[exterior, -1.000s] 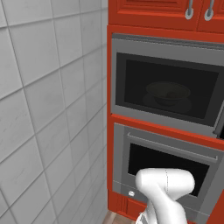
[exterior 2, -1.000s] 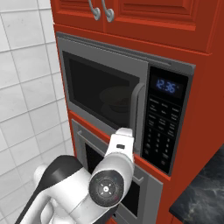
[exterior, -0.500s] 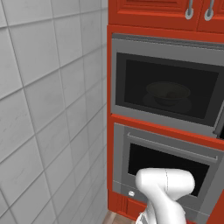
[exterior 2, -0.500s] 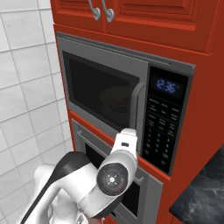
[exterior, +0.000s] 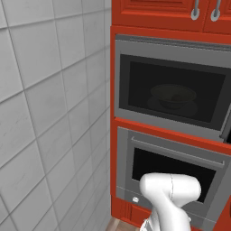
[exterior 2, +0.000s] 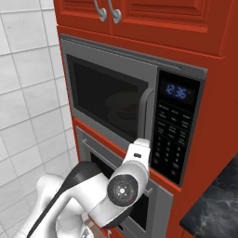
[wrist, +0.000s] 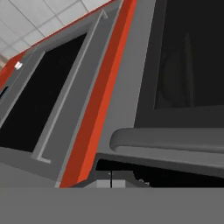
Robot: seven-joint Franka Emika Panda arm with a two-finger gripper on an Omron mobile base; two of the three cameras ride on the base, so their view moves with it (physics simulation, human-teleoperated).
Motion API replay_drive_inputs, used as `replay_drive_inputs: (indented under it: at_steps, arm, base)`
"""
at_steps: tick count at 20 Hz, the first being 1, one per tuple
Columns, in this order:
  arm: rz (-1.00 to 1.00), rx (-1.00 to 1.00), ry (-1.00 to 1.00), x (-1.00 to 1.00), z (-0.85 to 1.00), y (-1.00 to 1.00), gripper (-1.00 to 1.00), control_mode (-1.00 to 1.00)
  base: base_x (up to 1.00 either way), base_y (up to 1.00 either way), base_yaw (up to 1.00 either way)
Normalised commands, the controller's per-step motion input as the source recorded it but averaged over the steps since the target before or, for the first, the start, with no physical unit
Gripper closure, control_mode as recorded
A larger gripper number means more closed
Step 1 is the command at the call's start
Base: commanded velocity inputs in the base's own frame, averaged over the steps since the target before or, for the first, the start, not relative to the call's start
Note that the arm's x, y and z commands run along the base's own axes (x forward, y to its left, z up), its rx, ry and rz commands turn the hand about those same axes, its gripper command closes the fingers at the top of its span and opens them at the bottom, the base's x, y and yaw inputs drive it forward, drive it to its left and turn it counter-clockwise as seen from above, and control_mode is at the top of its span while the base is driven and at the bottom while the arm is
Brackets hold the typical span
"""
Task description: Place the bowl containing the shrimp and onion in the microwave. Close the microwave door and press the start button to microwave the meal.
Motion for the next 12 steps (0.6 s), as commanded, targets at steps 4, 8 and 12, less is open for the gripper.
replay_drive_inputs:
  at_steps: [4, 8, 12]
  arm:
    - [-0.09, 0.00, -0.04, 0.10, -0.15, -0.15, 1.00, -1.00]
    - [-0.08, 0.00, -0.01, 0.08, -0.02, -0.19, 1.00, -1.00]
    - [-0.05, 0.00, 0.00, 0.13, 0.00, -0.15, 1.00, -1.00]
  base:
    - [0.00, 0.00, 0.00]
    - [0.00, 0.00, 0.00]
    - [0.00, 0.00, 0.00]
